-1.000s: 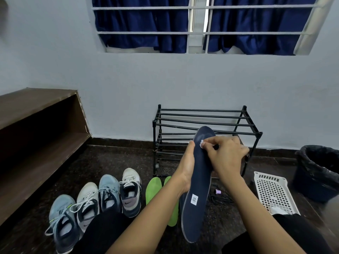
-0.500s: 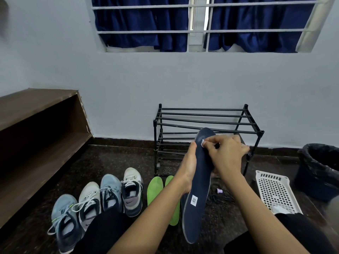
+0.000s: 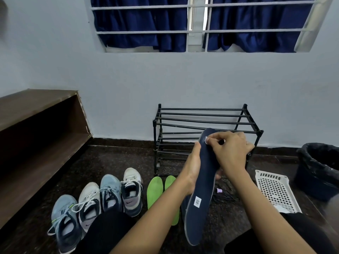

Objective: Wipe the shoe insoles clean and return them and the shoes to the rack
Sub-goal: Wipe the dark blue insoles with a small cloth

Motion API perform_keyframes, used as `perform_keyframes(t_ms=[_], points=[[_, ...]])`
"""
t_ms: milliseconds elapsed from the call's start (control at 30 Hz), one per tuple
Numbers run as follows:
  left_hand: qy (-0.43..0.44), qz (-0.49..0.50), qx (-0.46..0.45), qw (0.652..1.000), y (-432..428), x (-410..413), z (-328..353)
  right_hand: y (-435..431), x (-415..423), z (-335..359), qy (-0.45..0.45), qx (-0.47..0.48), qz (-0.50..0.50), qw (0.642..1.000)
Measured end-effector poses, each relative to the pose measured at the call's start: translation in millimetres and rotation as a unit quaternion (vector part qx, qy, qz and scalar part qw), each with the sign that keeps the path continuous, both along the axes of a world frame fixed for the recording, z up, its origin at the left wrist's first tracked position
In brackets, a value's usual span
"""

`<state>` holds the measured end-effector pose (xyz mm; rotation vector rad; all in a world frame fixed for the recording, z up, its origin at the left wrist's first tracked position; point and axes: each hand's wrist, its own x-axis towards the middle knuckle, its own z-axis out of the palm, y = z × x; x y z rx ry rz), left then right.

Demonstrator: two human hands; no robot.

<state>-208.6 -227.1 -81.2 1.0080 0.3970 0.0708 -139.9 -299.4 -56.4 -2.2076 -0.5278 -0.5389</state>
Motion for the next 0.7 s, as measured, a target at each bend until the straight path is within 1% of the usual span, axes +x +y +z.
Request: perform_keyframes(t_ms=[100, 200, 267, 333, 467, 600, 700], points=[[0.014, 0.009, 0.011, 1.0, 6.8, -0.7, -0.6, 1.3, -13.4, -4.2, -0.001, -0.014, 0.026, 1.0], [0.038, 0.032, 0.048, 0.998, 18.3, -2.4, -0.7, 6.2, -28.3, -14.4, -0.005, -0.047, 0.067, 0.997], [0.042, 0.038, 0.061, 0.996, 19.9, -3.6, -0.2, 7.9, -28.1, -17.2, -0.019, -0.057, 0.065, 0.996], [0.034, 0.036, 0.047, 0.998, 16.4, -4.1, 0.9, 6.7, -20.6, -14.0, -0.023, -0.058, 0.049, 0.997], [-0.001, 0.018, -0.017, 1.0, 4.5, -5.4, 5.7, 4.1, 1.3, -5.9, 0.013, -0.031, 0.01, 0.999], [0.014, 0.013, -0.003, 1.0, 3.5, -1.6, -2.6, 2.5, 4.1, -3.5, 0.026, -0.003, -0.005, 1.0], [0.03, 0.035, 0.019, 0.999, 12.5, -2.6, -2.8, 5.5, -12.1, -7.6, 0.021, -0.034, 0.034, 0.999]])
